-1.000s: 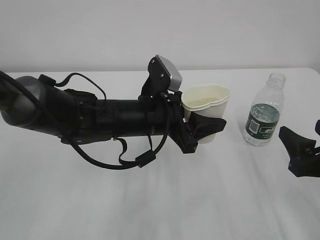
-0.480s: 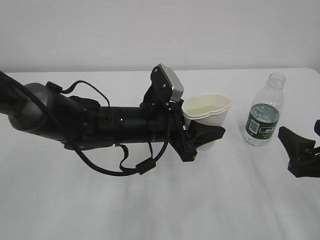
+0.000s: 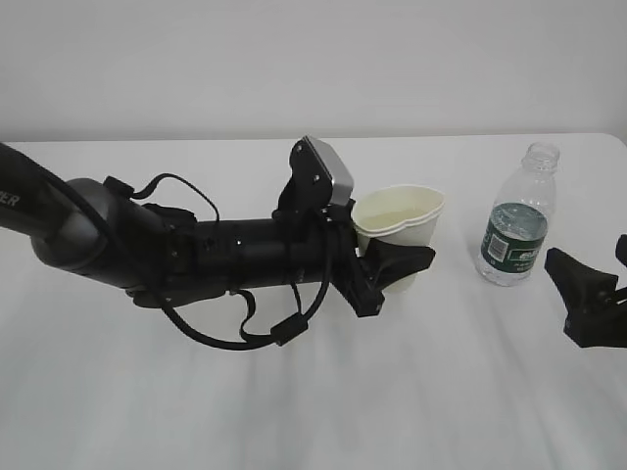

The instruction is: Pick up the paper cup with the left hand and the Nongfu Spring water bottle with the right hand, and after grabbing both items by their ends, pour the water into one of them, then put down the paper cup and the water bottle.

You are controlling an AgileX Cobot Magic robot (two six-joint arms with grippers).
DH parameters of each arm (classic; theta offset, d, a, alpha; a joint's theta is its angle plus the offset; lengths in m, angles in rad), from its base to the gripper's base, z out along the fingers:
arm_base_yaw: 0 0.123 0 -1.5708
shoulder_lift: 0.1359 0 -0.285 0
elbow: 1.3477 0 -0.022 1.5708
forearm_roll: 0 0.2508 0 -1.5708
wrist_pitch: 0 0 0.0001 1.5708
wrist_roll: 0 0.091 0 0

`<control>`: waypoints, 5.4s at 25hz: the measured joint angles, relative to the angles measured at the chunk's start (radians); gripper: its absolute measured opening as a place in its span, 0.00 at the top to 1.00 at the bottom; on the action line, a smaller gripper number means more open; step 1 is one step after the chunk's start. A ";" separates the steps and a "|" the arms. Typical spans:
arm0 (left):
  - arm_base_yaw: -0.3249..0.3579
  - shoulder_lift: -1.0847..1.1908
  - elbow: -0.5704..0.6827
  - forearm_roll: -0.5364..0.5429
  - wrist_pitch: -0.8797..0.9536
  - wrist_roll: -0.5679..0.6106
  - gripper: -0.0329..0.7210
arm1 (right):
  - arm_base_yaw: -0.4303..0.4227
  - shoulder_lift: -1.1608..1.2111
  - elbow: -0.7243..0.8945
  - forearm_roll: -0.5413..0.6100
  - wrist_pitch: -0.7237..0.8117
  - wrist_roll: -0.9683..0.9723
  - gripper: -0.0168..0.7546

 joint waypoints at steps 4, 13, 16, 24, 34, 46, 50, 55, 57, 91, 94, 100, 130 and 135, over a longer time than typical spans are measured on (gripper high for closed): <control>0.023 0.004 0.000 -0.016 -0.024 0.004 0.48 | 0.000 0.000 0.000 -0.002 0.000 0.000 0.21; 0.098 0.010 0.079 -0.033 -0.118 0.040 0.48 | 0.000 0.000 0.000 -0.002 0.000 0.000 0.21; 0.140 0.010 0.129 -0.056 -0.179 0.056 0.48 | 0.000 0.000 0.000 -0.002 0.000 0.000 0.21; 0.245 0.010 0.193 -0.100 -0.189 0.094 0.48 | 0.000 0.000 0.000 -0.002 0.000 0.000 0.21; 0.277 0.008 0.265 -0.149 -0.191 0.138 0.48 | 0.000 0.000 0.000 -0.002 0.000 0.000 0.21; 0.277 -0.029 0.305 -0.313 -0.193 0.213 0.48 | 0.000 0.000 0.000 -0.002 0.000 0.000 0.21; 0.277 -0.029 0.305 -0.376 -0.193 0.220 0.48 | 0.000 0.000 0.000 -0.002 0.000 0.000 0.21; 0.277 -0.029 0.305 -0.422 -0.193 0.263 0.48 | 0.000 0.000 0.000 -0.002 0.000 0.000 0.21; 0.277 -0.029 0.307 -0.456 -0.193 0.273 0.48 | 0.000 0.000 0.000 -0.002 0.000 0.000 0.21; 0.277 -0.019 0.379 -1.021 -0.193 0.458 0.48 | 0.000 0.000 0.000 -0.001 0.000 0.000 0.21; 0.277 0.001 0.360 -1.022 -0.193 0.458 0.48 | 0.000 0.000 0.000 -0.001 0.000 0.000 0.21; 0.277 0.038 0.314 -1.023 -0.193 0.460 0.48 | 0.000 0.000 0.000 -0.001 0.000 0.000 0.21; 0.277 0.106 0.273 -1.028 -0.193 0.460 0.52 | 0.000 0.000 0.000 0.001 0.000 0.000 0.21; 0.277 0.106 0.273 -1.028 -0.193 0.462 0.49 | 0.000 0.000 0.000 0.001 0.000 0.000 0.21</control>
